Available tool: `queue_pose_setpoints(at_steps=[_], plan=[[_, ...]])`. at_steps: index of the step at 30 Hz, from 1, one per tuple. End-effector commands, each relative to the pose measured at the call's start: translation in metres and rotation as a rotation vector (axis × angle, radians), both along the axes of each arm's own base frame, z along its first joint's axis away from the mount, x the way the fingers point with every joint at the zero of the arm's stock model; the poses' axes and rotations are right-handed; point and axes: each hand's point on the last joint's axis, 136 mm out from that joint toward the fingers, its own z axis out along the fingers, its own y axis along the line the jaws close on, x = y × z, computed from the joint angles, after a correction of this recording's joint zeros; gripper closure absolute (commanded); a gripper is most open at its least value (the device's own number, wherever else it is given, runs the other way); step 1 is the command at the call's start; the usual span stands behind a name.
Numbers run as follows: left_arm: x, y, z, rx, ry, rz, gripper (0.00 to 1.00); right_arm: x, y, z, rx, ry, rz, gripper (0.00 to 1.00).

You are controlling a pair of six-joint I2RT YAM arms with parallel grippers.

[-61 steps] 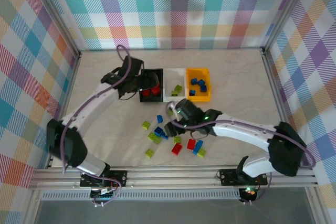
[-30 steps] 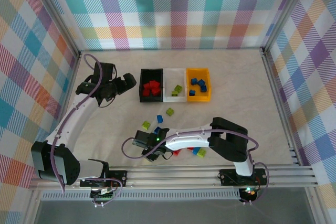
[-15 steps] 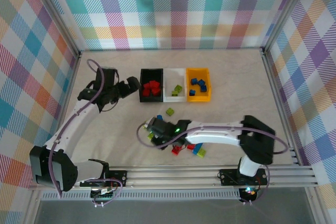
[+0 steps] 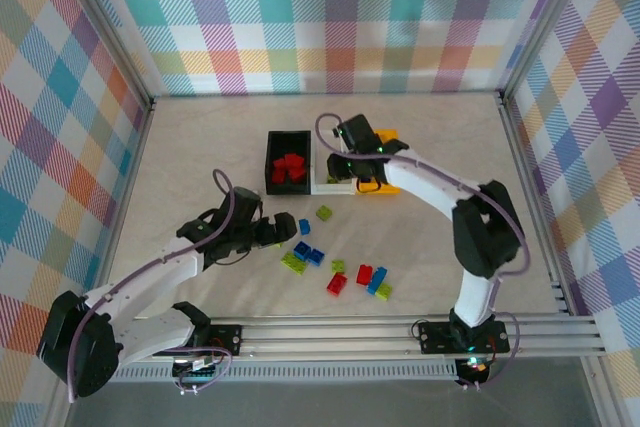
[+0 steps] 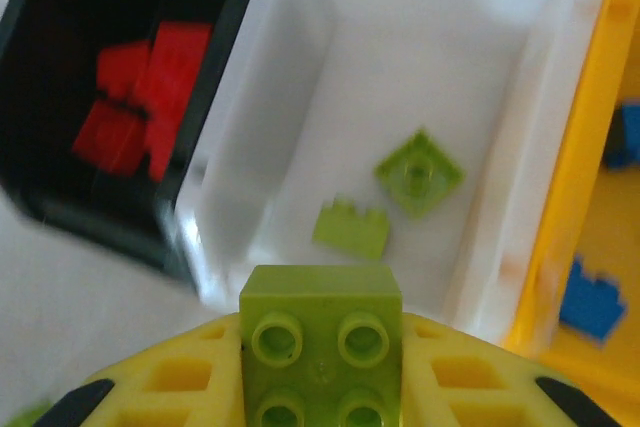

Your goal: Sort the legos into containers by color

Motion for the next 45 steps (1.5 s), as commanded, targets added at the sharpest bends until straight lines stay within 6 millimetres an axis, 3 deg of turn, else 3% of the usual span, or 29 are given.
queue_pose_setpoints(at_steps=[1,4,7,9,13,16,19,27,32,37,45], plan=[[-0.001,0.001,0.003,-0.021,-0.014,0.021,0.0,0.015,0.004,-0.006,-0.022,0.056,0.001,0.67],[-0.003,0.0,-0.004,-0.013,0.013,0.008,0.0,0.03,0.004,-0.015,-0.059,0.079,-0.034,0.58],[-0.001,-0.002,-0.007,-0.01,0.021,0.002,0.0,0.039,0.004,-0.014,-0.052,0.082,-0.05,0.43],[0.001,-0.001,-0.004,0.001,0.014,-0.004,0.0,0.041,0.006,-0.005,-0.036,0.067,-0.045,0.34],[0.004,0.002,0.005,0.008,-0.008,0.006,0.0,0.035,0.005,0.021,-0.01,0.031,-0.03,0.31],[0.007,0.008,0.015,0.004,-0.038,0.037,0.0,0.011,0.003,0.034,0.006,0.015,-0.001,0.31],[0.008,0.014,0.022,0.004,-0.069,0.058,0.0,-0.03,0.003,0.028,-0.007,0.025,0.045,0.3],[0.01,0.018,0.026,-0.004,-0.081,0.074,0.0,-0.167,-0.005,-0.031,-0.087,0.2,0.183,0.29],[0.01,0.02,0.023,-0.003,-0.073,0.082,0.0,-0.224,-0.002,-0.069,-0.153,0.323,0.235,0.28],[0.009,0.022,0.016,-0.004,-0.057,0.092,0.0,-0.238,-0.004,-0.095,-0.203,0.369,0.177,0.28],[0.007,0.025,0.009,-0.005,-0.035,0.102,0.0,-0.238,0.004,-0.111,-0.227,0.362,0.115,0.33]])
